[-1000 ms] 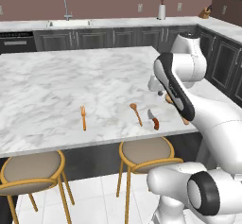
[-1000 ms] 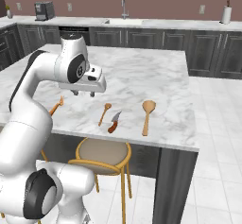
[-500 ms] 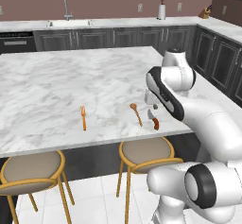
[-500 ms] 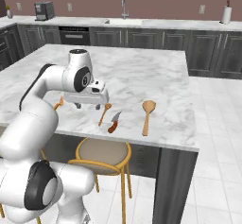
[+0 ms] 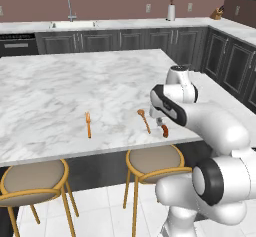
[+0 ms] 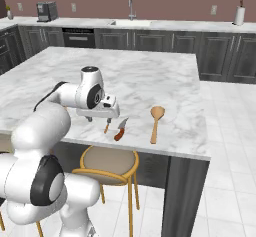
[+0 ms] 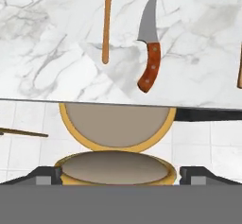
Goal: Pick up the metallic utensils from the counter and place them in the open drawer. Make sure not to pick up any wooden utensils.
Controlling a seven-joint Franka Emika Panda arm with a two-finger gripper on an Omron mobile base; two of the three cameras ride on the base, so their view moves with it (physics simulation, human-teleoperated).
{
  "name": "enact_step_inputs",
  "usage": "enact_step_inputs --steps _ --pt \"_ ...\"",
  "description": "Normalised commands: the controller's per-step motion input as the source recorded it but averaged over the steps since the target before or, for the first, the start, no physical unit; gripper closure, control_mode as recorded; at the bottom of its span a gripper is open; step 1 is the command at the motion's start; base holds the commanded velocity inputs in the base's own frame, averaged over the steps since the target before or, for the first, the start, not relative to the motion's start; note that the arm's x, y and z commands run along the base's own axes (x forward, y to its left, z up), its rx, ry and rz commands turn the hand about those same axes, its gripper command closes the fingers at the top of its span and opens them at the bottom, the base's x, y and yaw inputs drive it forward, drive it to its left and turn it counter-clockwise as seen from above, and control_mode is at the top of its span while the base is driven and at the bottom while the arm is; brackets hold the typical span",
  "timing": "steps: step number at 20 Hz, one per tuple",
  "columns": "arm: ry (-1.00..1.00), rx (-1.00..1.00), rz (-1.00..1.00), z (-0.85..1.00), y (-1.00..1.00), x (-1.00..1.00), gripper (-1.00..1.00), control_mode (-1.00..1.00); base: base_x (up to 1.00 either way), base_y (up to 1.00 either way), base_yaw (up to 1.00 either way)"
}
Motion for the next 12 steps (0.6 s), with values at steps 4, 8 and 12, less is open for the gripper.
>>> enact_step_inputs --steps 4,8,12 --pt "0.0 0.03 0.0 -0.26 -0.26 0.51 -1.0 -1.0 0.0 0.0 0.0" --pt "0.01 0.0 0.0 -0.29 -0.12 0.69 -1.0 -1.0 0.0 0.0 0.0" --pt "0.0 0.0 0.0 -0.3 -0.03 0.54 -1.0 -1.0 0.0 0.0 0.0"
